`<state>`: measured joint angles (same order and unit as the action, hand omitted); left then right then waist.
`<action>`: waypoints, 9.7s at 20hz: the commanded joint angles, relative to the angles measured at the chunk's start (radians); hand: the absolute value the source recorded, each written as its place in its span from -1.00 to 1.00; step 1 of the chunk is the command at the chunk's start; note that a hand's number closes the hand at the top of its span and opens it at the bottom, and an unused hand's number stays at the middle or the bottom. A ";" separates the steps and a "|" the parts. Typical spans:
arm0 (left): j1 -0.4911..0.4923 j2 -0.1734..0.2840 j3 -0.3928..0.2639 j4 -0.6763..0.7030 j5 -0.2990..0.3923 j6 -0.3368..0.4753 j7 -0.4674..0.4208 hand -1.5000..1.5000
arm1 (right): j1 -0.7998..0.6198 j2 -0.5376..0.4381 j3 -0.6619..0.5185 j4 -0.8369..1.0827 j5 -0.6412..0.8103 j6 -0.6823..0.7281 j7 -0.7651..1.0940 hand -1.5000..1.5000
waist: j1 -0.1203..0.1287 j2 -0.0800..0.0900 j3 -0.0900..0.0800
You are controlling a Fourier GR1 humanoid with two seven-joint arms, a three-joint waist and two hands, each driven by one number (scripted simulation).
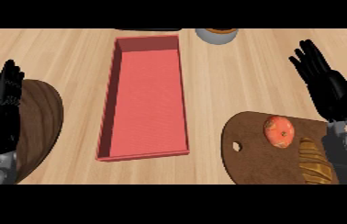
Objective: Pick the croissant from the cutting board and place it in the cardboard box
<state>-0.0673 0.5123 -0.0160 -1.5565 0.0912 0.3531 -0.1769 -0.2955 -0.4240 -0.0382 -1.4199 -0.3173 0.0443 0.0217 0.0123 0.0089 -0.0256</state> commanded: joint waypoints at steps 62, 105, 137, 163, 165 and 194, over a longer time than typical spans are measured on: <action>0.021 -0.300 0.025 -0.116 0.131 -0.200 0.340 0.00 | 0.577 -0.048 -0.384 -0.485 0.383 0.506 0.364 -1.00 | -0.014 -0.010 0.026; -0.085 -0.387 0.080 -0.138 0.019 -0.224 0.489 0.00 | 0.434 0.184 -0.295 -0.335 0.778 0.514 0.272 -1.00 | -0.014 -0.009 0.026; -0.146 -0.429 -0.016 -0.058 0.015 -0.337 0.410 0.00 | 0.001 0.423 0.432 -0.338 1.478 0.244 0.505 1.00 | 0.254 0.012 0.006; -0.216 -0.454 -0.025 -0.004 -0.002 -0.314 0.413 0.00 | -0.705 0.424 0.510 0.029 1.613 -0.014 1.334 1.00 | 0.227 0.010 0.016; -0.228 -0.463 -0.027 0.015 -0.019 -0.296 0.405 0.00 | -0.731 0.423 0.502 0.075 1.606 -0.055 1.349 1.00 | 0.212 0.021 0.018; -0.140 -0.446 0.022 -0.025 -0.002 -0.283 0.387 0.00 | -0.868 0.423 0.545 0.631 1.294 -0.236 1.312 -1.00 | 0.112 0.005 0.024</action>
<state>-0.2438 0.0731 0.0079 -1.5572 0.0900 0.0631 0.2139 -1.1469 -0.0145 0.4615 -0.8006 0.9488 -0.0011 1.1824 0.1457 0.0194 -0.0026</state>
